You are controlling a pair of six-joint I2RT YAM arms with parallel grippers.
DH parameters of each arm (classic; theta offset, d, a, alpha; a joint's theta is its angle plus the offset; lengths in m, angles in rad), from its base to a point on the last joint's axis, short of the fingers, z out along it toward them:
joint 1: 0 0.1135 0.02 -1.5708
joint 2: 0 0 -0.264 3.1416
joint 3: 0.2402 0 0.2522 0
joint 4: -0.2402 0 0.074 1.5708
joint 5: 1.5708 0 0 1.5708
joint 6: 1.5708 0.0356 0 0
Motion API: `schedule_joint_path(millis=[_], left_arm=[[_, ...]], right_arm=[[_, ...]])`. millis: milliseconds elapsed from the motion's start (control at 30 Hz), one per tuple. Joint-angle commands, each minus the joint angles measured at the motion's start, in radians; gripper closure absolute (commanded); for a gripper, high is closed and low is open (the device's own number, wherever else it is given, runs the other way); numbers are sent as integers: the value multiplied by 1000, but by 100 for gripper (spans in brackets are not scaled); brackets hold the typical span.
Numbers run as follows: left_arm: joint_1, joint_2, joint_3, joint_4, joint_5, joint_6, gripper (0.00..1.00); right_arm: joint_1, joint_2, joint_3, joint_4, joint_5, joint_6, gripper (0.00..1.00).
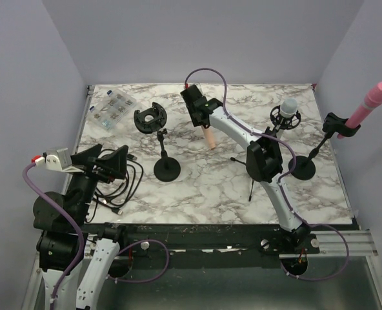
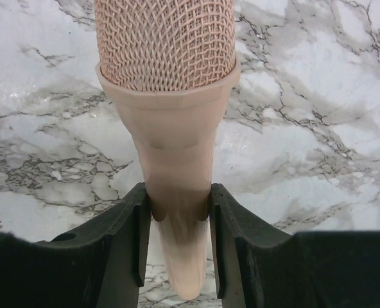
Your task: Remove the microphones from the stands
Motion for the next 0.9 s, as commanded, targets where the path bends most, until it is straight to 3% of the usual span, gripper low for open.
schedule_joint_path(millis=[0, 367, 867], left_arm=[[5, -5, 19, -14, -17, 9, 1], [5, 13, 2, -4, 7, -12, 1], [5, 21, -8, -1, 21, -23, 2]], right_arm=[[-9, 46, 49, 21, -40, -66, 99], [-9, 127, 80, 87, -35, -92, 97], [-9, 221, 102, 108, -67, -118, 80]])
